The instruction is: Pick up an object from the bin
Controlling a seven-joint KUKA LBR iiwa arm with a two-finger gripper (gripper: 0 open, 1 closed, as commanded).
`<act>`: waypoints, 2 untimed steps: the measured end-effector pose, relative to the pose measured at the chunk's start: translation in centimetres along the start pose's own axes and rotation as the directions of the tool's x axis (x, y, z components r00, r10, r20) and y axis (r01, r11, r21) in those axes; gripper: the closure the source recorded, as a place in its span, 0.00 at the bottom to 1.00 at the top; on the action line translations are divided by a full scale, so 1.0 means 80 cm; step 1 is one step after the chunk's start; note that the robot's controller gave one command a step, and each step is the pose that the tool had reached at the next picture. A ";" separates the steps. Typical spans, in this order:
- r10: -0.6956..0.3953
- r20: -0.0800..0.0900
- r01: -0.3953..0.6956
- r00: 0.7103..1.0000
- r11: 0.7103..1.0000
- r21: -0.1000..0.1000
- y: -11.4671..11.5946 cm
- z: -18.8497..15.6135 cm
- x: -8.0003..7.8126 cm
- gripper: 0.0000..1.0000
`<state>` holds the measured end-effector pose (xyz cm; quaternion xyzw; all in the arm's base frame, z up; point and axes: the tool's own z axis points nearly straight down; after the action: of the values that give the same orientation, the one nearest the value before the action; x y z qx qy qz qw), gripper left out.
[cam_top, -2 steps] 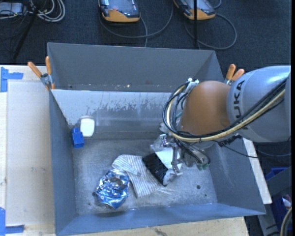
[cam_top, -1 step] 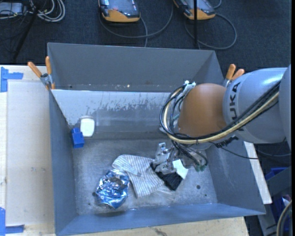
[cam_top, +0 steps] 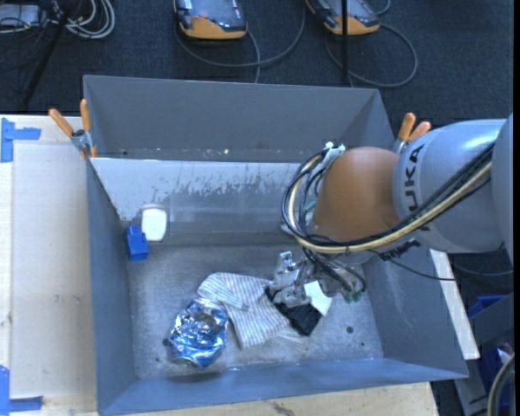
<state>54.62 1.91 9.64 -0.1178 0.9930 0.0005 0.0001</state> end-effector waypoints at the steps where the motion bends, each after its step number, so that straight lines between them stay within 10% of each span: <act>1: 0.033 0.000 -0.033 0.999 0.999 0.000 -0.001 -0.127 -0.013 1.00; 2: 0.034 0.000 -0.034 0.999 0.999 0.000 -0.001 -0.127 -0.013 1.00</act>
Offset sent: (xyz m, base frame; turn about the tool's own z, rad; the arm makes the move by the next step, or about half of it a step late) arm 0.0000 0.0000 0.0000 0.0000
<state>55.64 2.06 19.84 -0.1010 0.9949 0.0005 0.0002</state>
